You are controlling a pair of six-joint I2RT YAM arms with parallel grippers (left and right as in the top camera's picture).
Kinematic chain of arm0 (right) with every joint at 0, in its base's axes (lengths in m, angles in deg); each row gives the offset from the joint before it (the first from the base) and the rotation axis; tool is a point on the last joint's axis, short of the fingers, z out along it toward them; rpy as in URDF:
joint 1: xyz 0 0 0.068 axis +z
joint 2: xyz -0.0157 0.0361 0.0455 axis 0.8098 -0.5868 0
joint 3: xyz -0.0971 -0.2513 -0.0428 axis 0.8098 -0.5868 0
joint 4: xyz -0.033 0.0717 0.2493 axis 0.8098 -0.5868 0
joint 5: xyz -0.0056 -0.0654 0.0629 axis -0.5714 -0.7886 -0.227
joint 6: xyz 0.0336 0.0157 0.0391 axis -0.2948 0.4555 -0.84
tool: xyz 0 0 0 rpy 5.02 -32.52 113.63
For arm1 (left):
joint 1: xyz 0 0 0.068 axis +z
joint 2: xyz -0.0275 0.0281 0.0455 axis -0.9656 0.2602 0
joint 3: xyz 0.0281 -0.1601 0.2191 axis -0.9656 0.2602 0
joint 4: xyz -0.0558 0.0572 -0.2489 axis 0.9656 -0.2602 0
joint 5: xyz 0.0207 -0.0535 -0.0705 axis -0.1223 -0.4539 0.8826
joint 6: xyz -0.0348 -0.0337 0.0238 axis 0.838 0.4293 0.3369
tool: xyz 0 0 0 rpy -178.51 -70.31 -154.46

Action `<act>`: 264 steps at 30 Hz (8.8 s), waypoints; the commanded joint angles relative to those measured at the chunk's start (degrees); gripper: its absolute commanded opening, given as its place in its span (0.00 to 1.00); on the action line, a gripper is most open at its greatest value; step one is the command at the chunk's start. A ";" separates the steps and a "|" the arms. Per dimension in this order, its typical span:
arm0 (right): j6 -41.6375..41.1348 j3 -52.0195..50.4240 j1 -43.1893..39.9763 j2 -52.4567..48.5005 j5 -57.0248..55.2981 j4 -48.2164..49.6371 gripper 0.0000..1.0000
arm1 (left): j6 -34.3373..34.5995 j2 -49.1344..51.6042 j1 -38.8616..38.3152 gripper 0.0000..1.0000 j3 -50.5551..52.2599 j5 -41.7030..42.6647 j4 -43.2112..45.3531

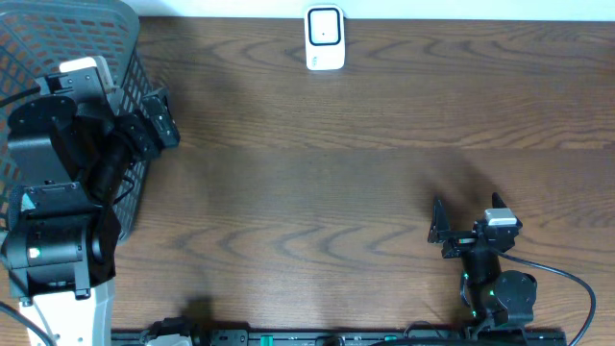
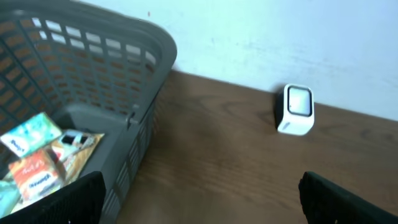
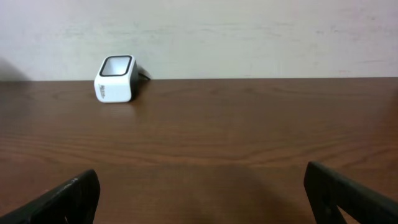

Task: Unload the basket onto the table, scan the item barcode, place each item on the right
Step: 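Move the left gripper over the grey basket and lower into it, then grasp the small orange snack box in the basket with the left gripper, then carry the orange box to the scanner and release it on the table, then return the left gripper into the grey basket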

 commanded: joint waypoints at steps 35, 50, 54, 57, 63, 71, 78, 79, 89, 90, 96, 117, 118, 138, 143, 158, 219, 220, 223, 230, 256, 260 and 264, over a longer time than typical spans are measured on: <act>0.07 -0.15 -0.35 0.02 -0.48 -0.22 0.99 | 2.12 30.36 28.09 0.98 -36.52 -0.37 -20.17; 0.07 -0.15 -0.35 0.02 -0.48 -0.22 0.99 | -3.19 42.97 28.09 0.98 -36.52 -1.64 -20.55; 0.07 -0.15 -0.35 0.02 -0.48 -0.22 0.99 | -2.99 46.51 28.09 0.98 -36.52 -4.31 -20.87; 0.07 -0.15 -0.35 0.02 -0.48 -0.22 0.99 | -2.97 48.50 27.98 1.00 -36.41 -4.28 -21.27; 0.07 -0.15 -0.35 0.02 -0.48 -0.22 0.99 | -2.97 52.13 27.91 0.96 -33.55 -6.01 -22.82; 0.07 -0.15 -0.35 0.02 -0.48 -0.22 0.99 | -0.81 53.64 27.87 0.96 -27.82 -6.38 -17.66; 0.07 -0.15 -0.35 0.02 -0.50 -0.22 0.99 | 0.48 53.72 27.87 0.96 -27.67 -6.82 -16.55; 0.07 -0.15 -0.35 0.02 -0.48 -0.22 0.99 | 0.48 53.79 27.87 0.96 -27.45 -6.82 -16.55; 0.07 -0.15 -0.35 0.02 -0.48 -0.22 0.99 | 0.48 54.73 27.87 0.96 -26.43 -6.82 -14.99; 0.07 -0.15 -0.35 0.02 -0.48 -0.22 0.99 | 0.46 54.77 27.87 0.96 -26.43 -6.82 -14.73; 0.07 -0.15 -0.35 0.02 -0.48 -0.22 0.99 | 0.46 55.52 27.50 0.96 -26.43 -11.76 -14.12; 0.07 -0.15 -0.35 0.02 -0.48 -0.22 0.99 | 2.62 58.40 22.43 0.80 -25.18 -13.55 -11.61; 0.07 -0.15 -0.35 0.02 -0.48 -0.22 0.99 | 4.31 58.71 22.10 0.80 -24.72 -14.40 -11.58; 0.07 -0.15 -0.35 0.02 -0.48 -0.22 0.99 | 8.92 61.72 22.03 0.55 -23.12 -19.45 -12.07; 0.07 -0.15 -0.35 0.02 -0.48 -0.22 0.99 | 8.90 61.83 22.03 0.51 -20.76 -19.45 -11.34; 0.07 -0.15 -0.35 0.02 -0.48 -0.22 0.99 | 11.43 54.62 22.01 0.07 -22.84 -19.80 -11.61; 0.07 -0.15 -0.35 0.02 -0.48 -0.22 0.99 | 9.27 63.32 -39.98 0.23 -22.56 -3.58 18.62; 0.07 -0.15 -0.35 0.02 -0.48 -0.22 0.99 | 9.25 63.47 -39.98 0.28 -22.56 -3.56 18.49; 0.07 -0.15 -0.35 0.02 -0.48 -0.22 0.99 | 9.22 63.45 -39.93 0.41 -22.58 -3.58 18.40; 0.07 -0.15 -0.35 0.02 -0.48 -0.22 0.99 | 9.22 59.78 -38.95 0.47 -22.62 -3.58 18.38; 0.07 -0.15 -0.35 0.02 -0.50 -0.22 0.99 | 2.47 28.00 -5.75 0.78 -22.62 -3.78 1.95; 0.07 -0.15 -0.35 0.02 -0.48 -0.22 0.99 | 2.54 27.04 1.62 0.79 -22.62 -3.78 1.29; 0.07 -0.15 -0.35 0.02 -0.48 -0.22 0.99 | 2.54 26.88 8.50 0.79 -22.62 -3.78 0.48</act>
